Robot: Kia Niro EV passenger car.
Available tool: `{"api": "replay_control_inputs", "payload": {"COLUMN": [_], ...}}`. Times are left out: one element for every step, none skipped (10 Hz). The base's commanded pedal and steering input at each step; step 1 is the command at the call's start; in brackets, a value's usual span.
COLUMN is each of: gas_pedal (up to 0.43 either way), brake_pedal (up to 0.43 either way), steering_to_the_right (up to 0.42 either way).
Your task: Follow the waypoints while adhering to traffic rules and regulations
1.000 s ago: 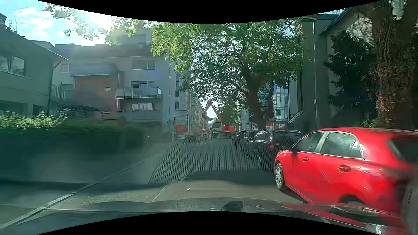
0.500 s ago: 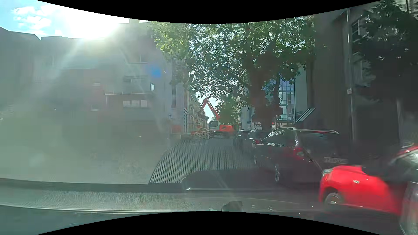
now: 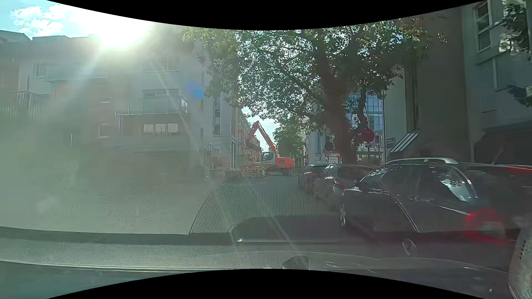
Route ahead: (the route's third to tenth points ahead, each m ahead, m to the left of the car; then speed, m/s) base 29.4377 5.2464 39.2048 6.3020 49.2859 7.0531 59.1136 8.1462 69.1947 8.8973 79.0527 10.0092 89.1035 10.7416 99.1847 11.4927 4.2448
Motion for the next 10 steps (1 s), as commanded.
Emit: {"api": "replay_control_inputs", "payload": {"gas_pedal": [0.0,0.0,0.0,0.0,0.0,0.0,0.0,0.0,0.0,0.0], "brake_pedal": [0.0,0.006,0.024,0.049,0.061,0.073,0.091,0.104,0.11,0.11], "steering_to_the_right": [0.011,0.011,0.011,0.011,0.011,0.011,0.011,0.011,0.012,0.013]}}
